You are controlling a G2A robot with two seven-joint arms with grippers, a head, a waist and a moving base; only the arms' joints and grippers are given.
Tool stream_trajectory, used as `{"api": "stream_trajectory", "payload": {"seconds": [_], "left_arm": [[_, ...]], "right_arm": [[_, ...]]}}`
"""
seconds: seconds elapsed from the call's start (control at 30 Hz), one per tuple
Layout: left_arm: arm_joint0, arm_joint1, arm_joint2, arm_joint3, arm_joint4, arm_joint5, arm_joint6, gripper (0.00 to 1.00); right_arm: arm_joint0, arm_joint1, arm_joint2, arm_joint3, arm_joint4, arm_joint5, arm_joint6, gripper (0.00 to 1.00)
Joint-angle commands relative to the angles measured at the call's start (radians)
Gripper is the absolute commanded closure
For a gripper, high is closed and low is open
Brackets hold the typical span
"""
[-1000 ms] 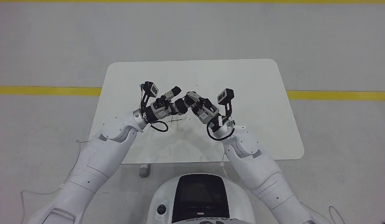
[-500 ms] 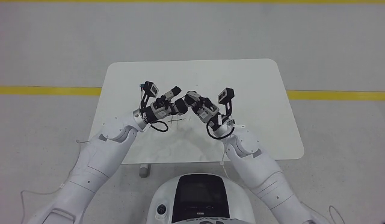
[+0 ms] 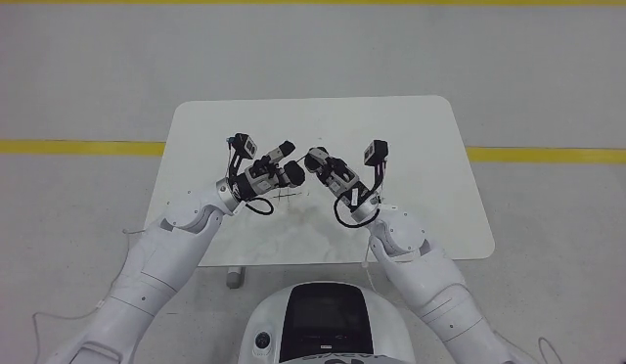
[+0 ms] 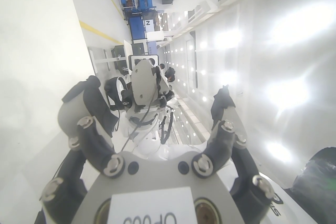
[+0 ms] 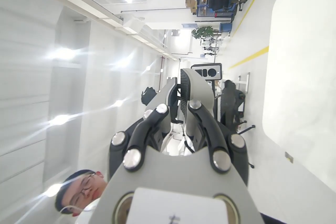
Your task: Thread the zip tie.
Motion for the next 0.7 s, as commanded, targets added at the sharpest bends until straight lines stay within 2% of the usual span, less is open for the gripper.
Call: {"api": "stream_trajectory", "payload": {"seconds": [0.0, 0.03, 0.07, 0.13, 0.17, 0.23, 0.67], "left_arm": [[0.002, 0.000, -0.003, 0.002, 0.001, 0.001, 0.002, 0.09], [0.002, 0.000, -0.004, 0.002, 0.002, 0.001, 0.003, 0.19], [0.003, 0.000, -0.004, 0.003, 0.005, 0.002, 0.003, 0.22], [0.003, 0.000, -0.005, 0.005, 0.006, 0.004, 0.002, 0.45], [0.002, 0.000, -0.006, 0.007, 0.009, 0.006, 0.000, 0.49], [0.001, 0.000, -0.006, 0.009, 0.011, 0.008, -0.002, 0.53], [-0.012, -0.003, -0.001, 0.030, 0.026, 0.024, -0.008, 0.62]], "right_arm": [[-0.003, 0.002, 0.002, -0.006, -0.043, 0.007, -0.012, 1.00], [-0.005, 0.003, 0.003, -0.010, -0.068, 0.010, -0.021, 1.00], [-0.007, 0.004, 0.003, -0.012, -0.078, 0.013, -0.027, 1.00], [-0.009, 0.005, 0.003, -0.015, -0.101, 0.016, -0.039, 1.00], [-0.010, 0.005, 0.003, -0.015, -0.119, 0.018, -0.049, 1.00], [-0.010, 0.005, 0.001, -0.017, -0.146, 0.020, -0.064, 1.00], [-0.011, 0.006, 0.001, -0.021, -0.279, 0.016, -0.134, 1.00]]}}
